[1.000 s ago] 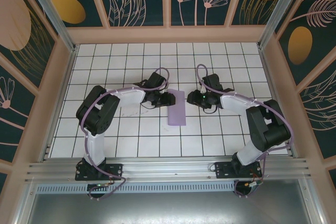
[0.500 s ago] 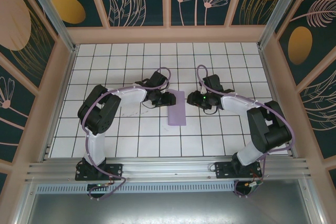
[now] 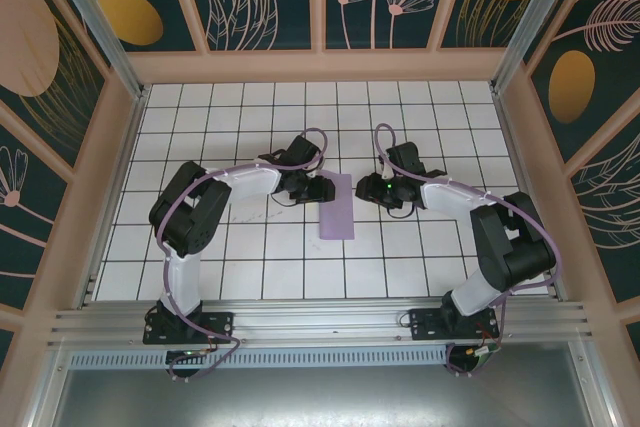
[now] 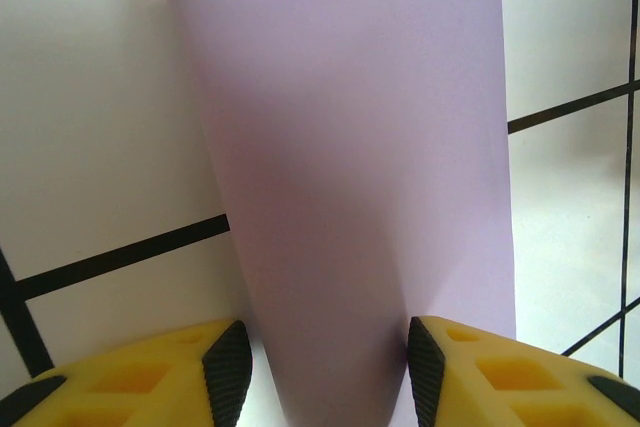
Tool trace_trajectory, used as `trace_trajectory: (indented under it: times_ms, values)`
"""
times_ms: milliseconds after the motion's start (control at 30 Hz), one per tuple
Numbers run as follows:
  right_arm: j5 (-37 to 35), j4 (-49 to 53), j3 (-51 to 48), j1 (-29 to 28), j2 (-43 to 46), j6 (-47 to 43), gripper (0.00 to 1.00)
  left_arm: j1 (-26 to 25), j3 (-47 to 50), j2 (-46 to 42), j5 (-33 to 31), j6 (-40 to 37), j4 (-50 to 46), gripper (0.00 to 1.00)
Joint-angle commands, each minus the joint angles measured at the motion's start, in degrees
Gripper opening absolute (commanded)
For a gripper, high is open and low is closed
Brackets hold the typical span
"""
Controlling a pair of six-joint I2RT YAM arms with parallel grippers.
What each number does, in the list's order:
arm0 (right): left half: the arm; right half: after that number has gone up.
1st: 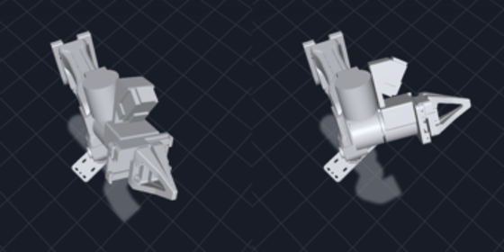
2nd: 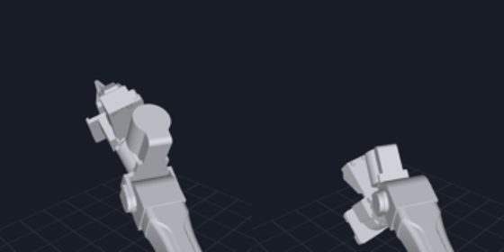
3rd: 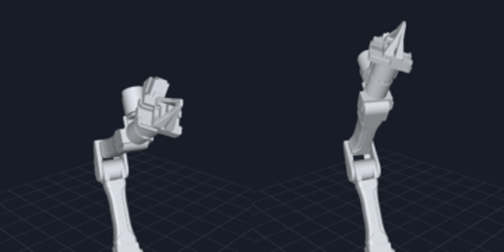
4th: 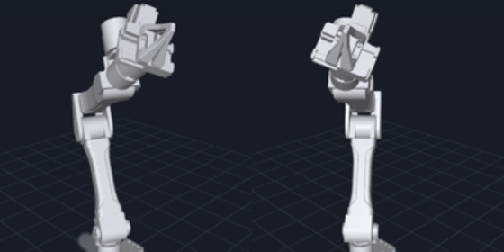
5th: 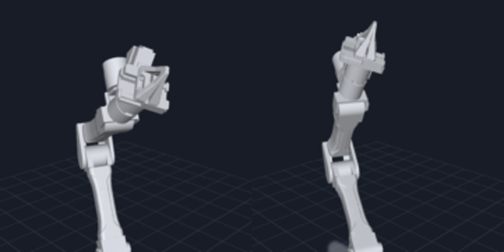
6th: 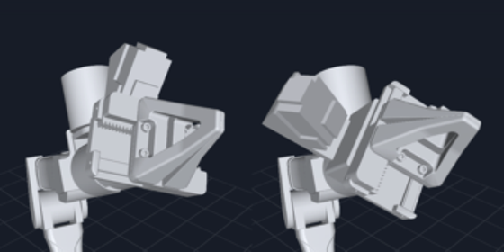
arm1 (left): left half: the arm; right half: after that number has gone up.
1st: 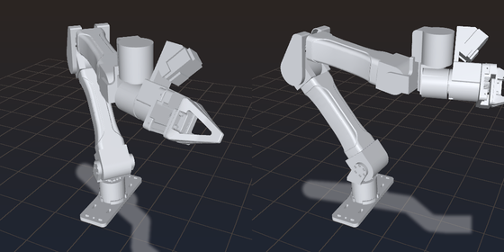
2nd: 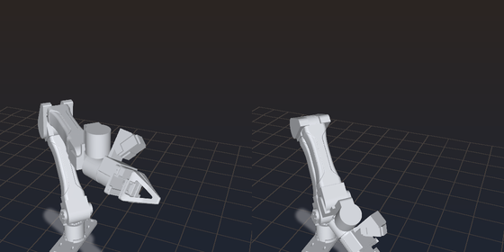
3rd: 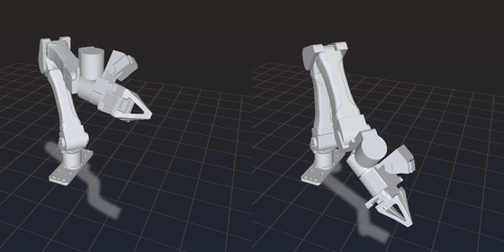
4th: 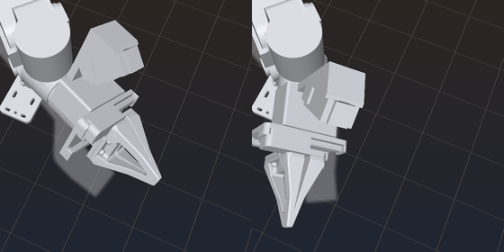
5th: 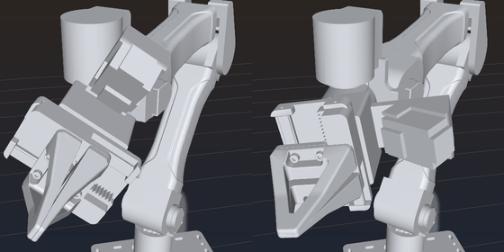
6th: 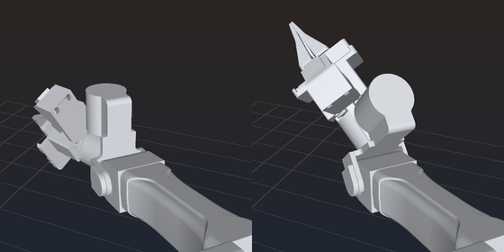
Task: Fold a paper plane with a square sheet of paper (fold left side to right side)
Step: First fold in half a square sheet of paper at the center of the table, then hold the square sheet of paper at the center of the table.
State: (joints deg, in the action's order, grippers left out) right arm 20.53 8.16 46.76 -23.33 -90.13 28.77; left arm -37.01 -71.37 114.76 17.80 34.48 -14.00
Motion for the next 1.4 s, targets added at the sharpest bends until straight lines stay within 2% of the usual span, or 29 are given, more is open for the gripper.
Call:
trace_trajectory:
  times_ms: [0, 533, 733, 833, 1367]
  values:
    - [0.73, 0.67, 0.02, 0.3, 1.2, -1.16, 0.45, -1.03, 0.8, 5.56, -2.95, -2.05, -0.06, 0.51]
    - [3.61, -0.76, 0.63, -0.86, -0.24, -0.22, 0.43, -1.06, 0.51, 5.77, -3.1, -1.83, -0.06, 0.51]
    - [6.4, -2.44, 2.09, -2.6, -3.71, 0.58, 0.15, -1.04, 0.49, 5.71, -3.25, -1.87, -0.19, 0.51]
    - [6.46, -2.42, 2.88, -3.33, -5.49, 0.66, 0.08, -1.14, 0.45, 5.69, -3.31, -1.96, -0.31, 0.51]
    - [4.08, 1.7, 4.21, -4.82, -11.01, -0.46, 0.05, -1.19, 0.27, 5.65, -3.43, -1.96, -0.41, 0.51]
